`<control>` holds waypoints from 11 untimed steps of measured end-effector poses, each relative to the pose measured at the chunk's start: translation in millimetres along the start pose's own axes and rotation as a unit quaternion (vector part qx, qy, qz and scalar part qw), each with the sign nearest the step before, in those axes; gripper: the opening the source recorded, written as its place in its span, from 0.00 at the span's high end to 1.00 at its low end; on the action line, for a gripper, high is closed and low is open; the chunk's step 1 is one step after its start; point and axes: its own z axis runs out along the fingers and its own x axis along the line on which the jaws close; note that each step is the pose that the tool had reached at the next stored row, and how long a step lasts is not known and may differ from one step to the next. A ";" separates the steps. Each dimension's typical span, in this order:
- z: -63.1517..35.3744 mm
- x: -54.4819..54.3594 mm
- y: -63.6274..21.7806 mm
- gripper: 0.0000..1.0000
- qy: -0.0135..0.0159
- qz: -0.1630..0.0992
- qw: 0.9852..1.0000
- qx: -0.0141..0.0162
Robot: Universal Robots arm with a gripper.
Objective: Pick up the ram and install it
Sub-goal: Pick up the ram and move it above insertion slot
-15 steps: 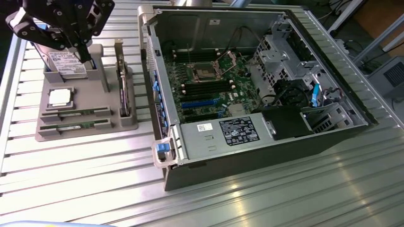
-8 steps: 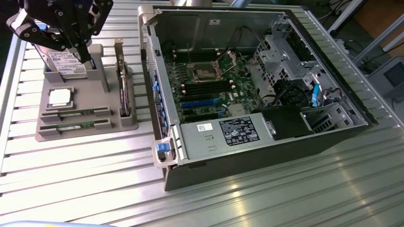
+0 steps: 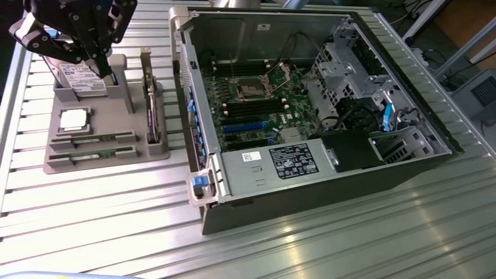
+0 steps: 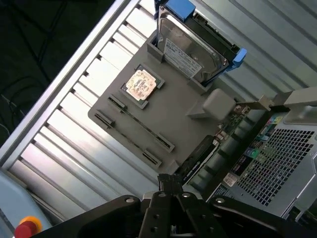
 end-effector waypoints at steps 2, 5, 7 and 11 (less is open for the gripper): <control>0.3 0.1 0.1 0.90 0.001 -0.018 1.000 0.000; 0.5 0.2 0.1 0.90 0.001 -0.036 0.999 -0.001; 0.7 0.2 0.1 0.90 0.002 -0.051 0.999 -0.001; 0.9 0.2 0.1 0.90 0.003 -0.075 0.997 -0.002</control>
